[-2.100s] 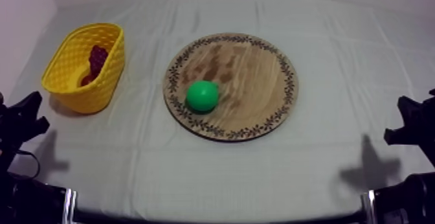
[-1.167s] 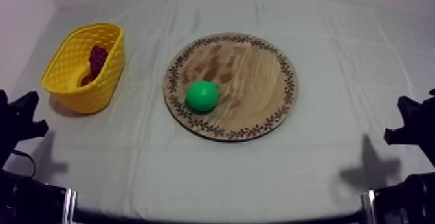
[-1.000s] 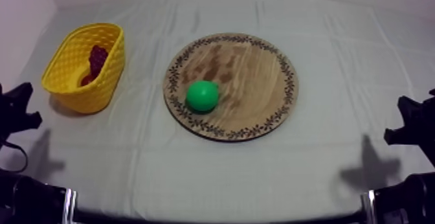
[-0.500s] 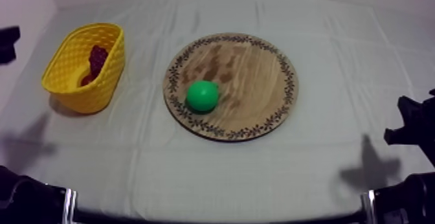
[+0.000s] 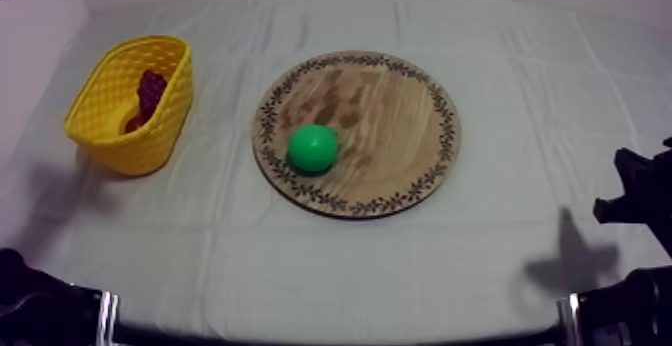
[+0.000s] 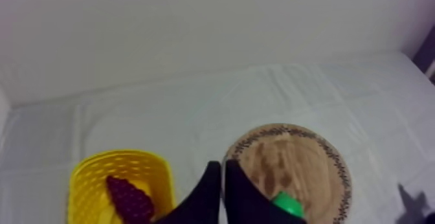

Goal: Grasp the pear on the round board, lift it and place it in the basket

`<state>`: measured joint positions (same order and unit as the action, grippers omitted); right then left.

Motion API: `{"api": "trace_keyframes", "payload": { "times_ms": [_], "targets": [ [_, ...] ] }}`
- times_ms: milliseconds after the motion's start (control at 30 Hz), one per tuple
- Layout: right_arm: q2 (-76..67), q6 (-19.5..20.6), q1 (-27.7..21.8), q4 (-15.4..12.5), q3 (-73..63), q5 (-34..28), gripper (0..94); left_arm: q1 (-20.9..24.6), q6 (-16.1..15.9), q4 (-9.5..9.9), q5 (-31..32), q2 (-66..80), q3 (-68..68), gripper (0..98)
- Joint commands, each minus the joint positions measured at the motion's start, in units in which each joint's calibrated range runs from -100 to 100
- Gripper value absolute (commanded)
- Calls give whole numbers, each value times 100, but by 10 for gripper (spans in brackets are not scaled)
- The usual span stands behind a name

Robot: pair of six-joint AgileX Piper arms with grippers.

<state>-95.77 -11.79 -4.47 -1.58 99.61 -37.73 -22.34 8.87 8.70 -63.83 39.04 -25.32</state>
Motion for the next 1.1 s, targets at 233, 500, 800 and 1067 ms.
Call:
{"api": "trace_keyframes", "payload": {
  "times_ms": [233,500,800,1067],
  "targets": [
    [1,0,3,-1,5,-9,5,-727,211,200,-583,-1173,936,0],
    [1,0,3,-1,5,-9,5,-994,351,256,-613,-1876,1065,0],
    [1,0,3,-1,5,-9,5,-1222,359,265,-630,-2534,1053,0],
    [1,0,3,-1,5,-9,5,-1379,332,236,-434,-2792,659,0]
  ]
}}
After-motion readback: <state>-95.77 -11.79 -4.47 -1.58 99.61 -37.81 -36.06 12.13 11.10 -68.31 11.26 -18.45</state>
